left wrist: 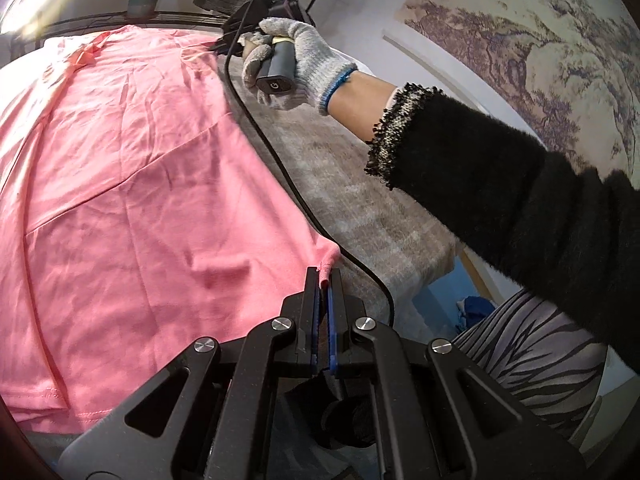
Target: Fold small clothes
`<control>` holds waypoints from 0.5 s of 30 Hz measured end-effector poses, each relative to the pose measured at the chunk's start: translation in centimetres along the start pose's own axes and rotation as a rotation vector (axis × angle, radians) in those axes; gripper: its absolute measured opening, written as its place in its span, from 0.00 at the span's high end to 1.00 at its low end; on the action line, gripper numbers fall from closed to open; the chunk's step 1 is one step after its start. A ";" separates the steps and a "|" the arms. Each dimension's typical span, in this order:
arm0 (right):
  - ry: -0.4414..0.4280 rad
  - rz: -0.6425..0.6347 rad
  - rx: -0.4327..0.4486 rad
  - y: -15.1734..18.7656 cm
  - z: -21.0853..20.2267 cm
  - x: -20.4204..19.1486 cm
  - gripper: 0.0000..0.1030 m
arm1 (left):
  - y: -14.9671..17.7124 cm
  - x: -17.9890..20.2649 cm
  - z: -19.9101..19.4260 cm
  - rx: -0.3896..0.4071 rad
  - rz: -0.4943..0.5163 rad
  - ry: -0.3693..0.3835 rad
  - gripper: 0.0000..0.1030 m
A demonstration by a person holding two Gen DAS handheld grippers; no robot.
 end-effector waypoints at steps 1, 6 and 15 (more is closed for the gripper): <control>0.016 -0.001 0.012 0.0 -0.2 -0.3 1.00 | 0.0 -0.2 -0.2 0.005 -0.006 0.000 0.99; 0.093 -0.032 0.044 -0.1 -0.5 -1.9 1.00 | 0.4 -1.2 -1.3 0.035 -0.041 0.003 1.00; 0.244 -0.226 0.097 0.4 -0.7 -8.4 1.00 | 1.4 -4.3 -3.9 0.090 -0.157 0.012 1.00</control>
Point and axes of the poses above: each gripper's, at about its wrist camera, not at the fingertips, and z roughly the way its jaws point, x to its right, y to its underside, the point moved 2 cm from there along z, roughly the way its jaws point, and after that the axes turned 7 degrees about z, right-handed, at the moved point
